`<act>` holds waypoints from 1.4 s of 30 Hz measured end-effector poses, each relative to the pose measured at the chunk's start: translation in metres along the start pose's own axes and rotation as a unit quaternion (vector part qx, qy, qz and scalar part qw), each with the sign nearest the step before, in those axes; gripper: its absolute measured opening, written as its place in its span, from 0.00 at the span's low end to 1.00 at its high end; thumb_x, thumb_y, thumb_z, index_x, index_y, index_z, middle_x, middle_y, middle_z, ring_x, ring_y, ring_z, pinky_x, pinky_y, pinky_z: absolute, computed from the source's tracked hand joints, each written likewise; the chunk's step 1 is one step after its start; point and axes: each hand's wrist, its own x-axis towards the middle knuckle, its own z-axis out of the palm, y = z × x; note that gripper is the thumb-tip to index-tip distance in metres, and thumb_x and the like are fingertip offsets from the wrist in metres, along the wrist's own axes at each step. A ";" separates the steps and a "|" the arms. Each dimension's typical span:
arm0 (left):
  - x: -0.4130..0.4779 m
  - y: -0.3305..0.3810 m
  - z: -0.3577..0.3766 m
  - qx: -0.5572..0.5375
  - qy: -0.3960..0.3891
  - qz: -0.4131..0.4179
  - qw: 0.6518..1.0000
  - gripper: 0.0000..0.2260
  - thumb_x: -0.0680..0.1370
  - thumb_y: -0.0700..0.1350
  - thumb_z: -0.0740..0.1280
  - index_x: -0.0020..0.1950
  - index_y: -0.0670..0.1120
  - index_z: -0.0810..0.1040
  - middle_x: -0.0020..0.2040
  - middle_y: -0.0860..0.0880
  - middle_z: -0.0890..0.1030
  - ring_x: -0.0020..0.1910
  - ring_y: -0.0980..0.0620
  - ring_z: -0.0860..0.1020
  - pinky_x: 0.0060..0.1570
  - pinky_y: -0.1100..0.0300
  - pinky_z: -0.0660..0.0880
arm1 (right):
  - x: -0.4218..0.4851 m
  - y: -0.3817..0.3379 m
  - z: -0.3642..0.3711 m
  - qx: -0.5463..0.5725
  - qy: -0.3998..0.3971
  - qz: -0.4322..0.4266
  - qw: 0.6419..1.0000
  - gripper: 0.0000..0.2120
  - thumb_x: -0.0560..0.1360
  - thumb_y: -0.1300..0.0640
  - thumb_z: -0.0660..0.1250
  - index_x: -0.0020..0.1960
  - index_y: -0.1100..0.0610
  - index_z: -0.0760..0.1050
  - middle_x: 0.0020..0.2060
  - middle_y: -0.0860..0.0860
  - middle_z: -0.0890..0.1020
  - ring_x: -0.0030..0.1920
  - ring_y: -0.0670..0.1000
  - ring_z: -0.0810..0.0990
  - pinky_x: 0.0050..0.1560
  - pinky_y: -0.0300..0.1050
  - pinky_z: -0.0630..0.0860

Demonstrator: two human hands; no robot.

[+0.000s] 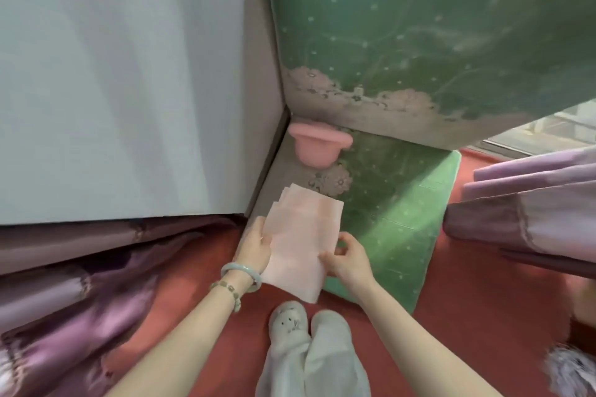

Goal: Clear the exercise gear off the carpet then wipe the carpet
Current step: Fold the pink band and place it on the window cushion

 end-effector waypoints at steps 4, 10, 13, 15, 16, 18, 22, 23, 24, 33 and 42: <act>0.069 -0.045 0.022 0.031 0.012 0.008 0.999 0.08 0.77 0.35 0.58 0.54 0.43 0.71 0.53 0.41 0.77 0.51 0.43 0.76 0.49 0.56 0.69 | 0.075 0.023 0.026 -0.006 -0.026 0.010 1.000 0.11 0.63 0.64 0.69 0.40 0.51 0.73 0.33 0.54 0.78 0.37 0.56 0.80 0.40 0.58 0.82; 0.134 -0.091 0.051 0.050 0.012 0.029 0.998 0.11 0.77 0.36 0.59 0.59 0.40 0.71 0.55 0.40 0.77 0.54 0.42 0.76 0.51 0.56 0.70 | 0.159 0.061 0.052 -0.034 -0.016 0.016 0.999 0.13 0.67 0.65 0.72 0.44 0.49 0.74 0.38 0.52 0.82 0.41 0.57 0.84 0.44 0.56 0.82; 0.151 -0.098 0.060 0.059 0.008 0.006 0.998 0.14 0.77 0.36 0.60 0.62 0.40 0.70 0.57 0.40 0.77 0.56 0.41 0.76 0.52 0.57 0.69 | 0.179 0.073 0.058 -0.049 -0.002 0.022 0.999 0.13 0.67 0.64 0.72 0.49 0.53 0.76 0.36 0.51 0.81 0.41 0.57 0.83 0.45 0.55 0.82; 0.157 -0.100 0.062 0.050 0.003 -0.019 0.999 0.16 0.76 0.38 0.62 0.65 0.41 0.69 0.60 0.41 0.77 0.59 0.42 0.75 0.58 0.56 0.70 | 0.185 0.076 0.061 -0.061 -0.001 0.023 0.998 0.15 0.68 0.65 0.71 0.53 0.56 0.76 0.36 0.51 0.80 0.40 0.55 0.82 0.44 0.51 0.82; 0.157 -0.100 0.061 0.042 -0.006 -0.030 0.999 0.18 0.76 0.40 0.64 0.65 0.41 0.68 0.61 0.41 0.76 0.60 0.42 0.75 0.60 0.54 0.70 | 0.184 0.076 0.062 -0.066 -0.002 0.021 0.998 0.16 0.68 0.65 0.70 0.55 0.57 0.76 0.36 0.51 0.80 0.39 0.54 0.81 0.43 0.48 0.82; 0.154 -0.097 0.060 0.034 -0.030 -0.049 0.998 0.26 0.74 0.44 0.67 0.70 0.42 0.63 0.66 0.41 0.72 0.64 0.43 0.72 0.64 0.50 0.68 | 0.180 0.073 0.061 -0.071 -0.006 0.018 0.997 0.19 0.69 0.66 0.69 0.59 0.57 0.74 0.39 0.51 0.81 0.38 0.51 0.80 0.39 0.42 0.79; 0.125 -0.076 0.044 0.101 -0.039 -0.057 0.993 0.37 0.74 0.50 0.68 0.76 0.45 0.50 0.74 0.42 0.59 0.73 0.42 0.58 0.70 0.50 0.57 | 0.145 0.054 0.045 -0.058 0.004 0.010 0.998 0.24 0.69 0.68 0.66 0.64 0.55 0.70 0.43 0.49 0.80 0.38 0.49 0.80 0.40 0.41 0.78; 0.113 -0.068 0.037 0.103 -0.041 -0.051 0.992 0.37 0.74 0.50 0.68 0.76 0.45 0.50 0.75 0.42 0.57 0.73 0.42 0.57 0.71 0.51 0.56 | 0.130 0.047 0.039 -0.053 0.010 -0.005 0.999 0.24 0.69 0.68 0.65 0.64 0.55 0.70 0.43 0.48 0.79 0.39 0.47 0.79 0.43 0.42 0.78; 0.099 -0.058 0.029 0.105 -0.047 -0.045 0.992 0.37 0.74 0.49 0.68 0.76 0.46 0.50 0.75 0.43 0.57 0.73 0.42 0.56 0.70 0.52 0.55 | 0.113 0.037 0.032 -0.047 0.015 -0.024 0.998 0.24 0.70 0.68 0.64 0.64 0.55 0.71 0.44 0.48 0.79 0.40 0.46 0.79 0.46 0.43 0.78; -0.067 0.087 -0.074 0.086 -0.092 0.123 0.984 0.35 0.74 0.49 0.69 0.75 0.51 0.53 0.72 0.47 0.61 0.72 0.49 0.60 0.71 0.49 0.59 | -0.101 -0.087 -0.050 0.051 -0.013 -0.156 0.986 0.24 0.70 0.69 0.69 0.59 0.47 0.70 0.50 0.45 0.78 0.52 0.43 0.78 0.47 0.31 0.75; -0.259 0.249 -0.174 -0.060 -0.037 0.230 0.971 0.37 0.69 0.54 0.69 0.73 0.53 0.55 0.71 0.52 0.64 0.70 0.58 0.64 0.67 0.59 0.64 | -0.302 -0.193 -0.143 0.071 -0.023 -0.251 0.965 0.30 0.70 0.69 0.71 0.66 0.50 0.66 0.61 0.53 0.74 0.61 0.49 0.75 0.56 0.35 0.75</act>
